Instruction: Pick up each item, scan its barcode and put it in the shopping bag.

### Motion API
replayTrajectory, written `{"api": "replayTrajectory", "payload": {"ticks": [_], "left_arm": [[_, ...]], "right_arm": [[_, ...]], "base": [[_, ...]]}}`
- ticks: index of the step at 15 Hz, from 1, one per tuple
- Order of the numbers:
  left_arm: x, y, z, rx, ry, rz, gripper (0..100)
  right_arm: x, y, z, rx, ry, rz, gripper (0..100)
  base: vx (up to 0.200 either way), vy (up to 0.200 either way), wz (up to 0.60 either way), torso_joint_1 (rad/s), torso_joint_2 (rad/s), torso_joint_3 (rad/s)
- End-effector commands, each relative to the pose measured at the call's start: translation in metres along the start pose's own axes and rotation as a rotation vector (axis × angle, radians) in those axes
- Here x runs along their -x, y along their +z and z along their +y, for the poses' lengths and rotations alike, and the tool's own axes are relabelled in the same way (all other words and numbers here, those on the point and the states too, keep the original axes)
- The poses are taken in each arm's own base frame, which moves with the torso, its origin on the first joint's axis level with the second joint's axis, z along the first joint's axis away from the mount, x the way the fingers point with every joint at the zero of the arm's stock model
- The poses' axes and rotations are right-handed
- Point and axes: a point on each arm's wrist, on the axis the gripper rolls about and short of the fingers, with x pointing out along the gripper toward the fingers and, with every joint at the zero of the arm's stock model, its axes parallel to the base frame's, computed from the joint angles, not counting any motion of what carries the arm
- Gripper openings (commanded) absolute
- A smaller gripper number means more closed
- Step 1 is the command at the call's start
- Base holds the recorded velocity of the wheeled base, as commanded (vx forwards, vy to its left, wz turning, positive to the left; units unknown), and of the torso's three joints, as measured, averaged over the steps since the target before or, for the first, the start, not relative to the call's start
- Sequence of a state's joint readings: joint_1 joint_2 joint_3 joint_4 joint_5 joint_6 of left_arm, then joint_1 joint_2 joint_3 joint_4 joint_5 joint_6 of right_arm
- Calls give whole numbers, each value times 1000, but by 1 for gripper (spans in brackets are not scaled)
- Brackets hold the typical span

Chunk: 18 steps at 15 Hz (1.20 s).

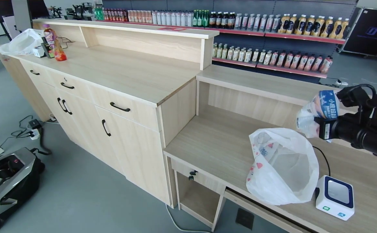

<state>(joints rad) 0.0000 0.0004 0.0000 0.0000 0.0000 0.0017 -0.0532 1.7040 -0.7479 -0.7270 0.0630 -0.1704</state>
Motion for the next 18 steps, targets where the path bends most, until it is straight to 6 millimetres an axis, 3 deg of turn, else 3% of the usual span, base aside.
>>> {"api": "replayTrajectory", "payload": {"ticks": [1,4,12,18], "left_arm": [[0,0,0,0,0,0,100],[0,0,0,0,0,0,100],[0,0,0,0,0,0,100],[0,0,0,0,0,0,100]], "right_arm": [[-20,-27,24,-87,75,110,0],[-24,-51,26,-166,73,202,0],[-23,-83,33,-171,85,329,0],[-42,-89,43,-155,117,341,0]], "base": [[0,0,0,0,0,0],[0,0,0,0,0,0],[0,0,0,0,0,0],[0,0,0,0,0,0]]}}
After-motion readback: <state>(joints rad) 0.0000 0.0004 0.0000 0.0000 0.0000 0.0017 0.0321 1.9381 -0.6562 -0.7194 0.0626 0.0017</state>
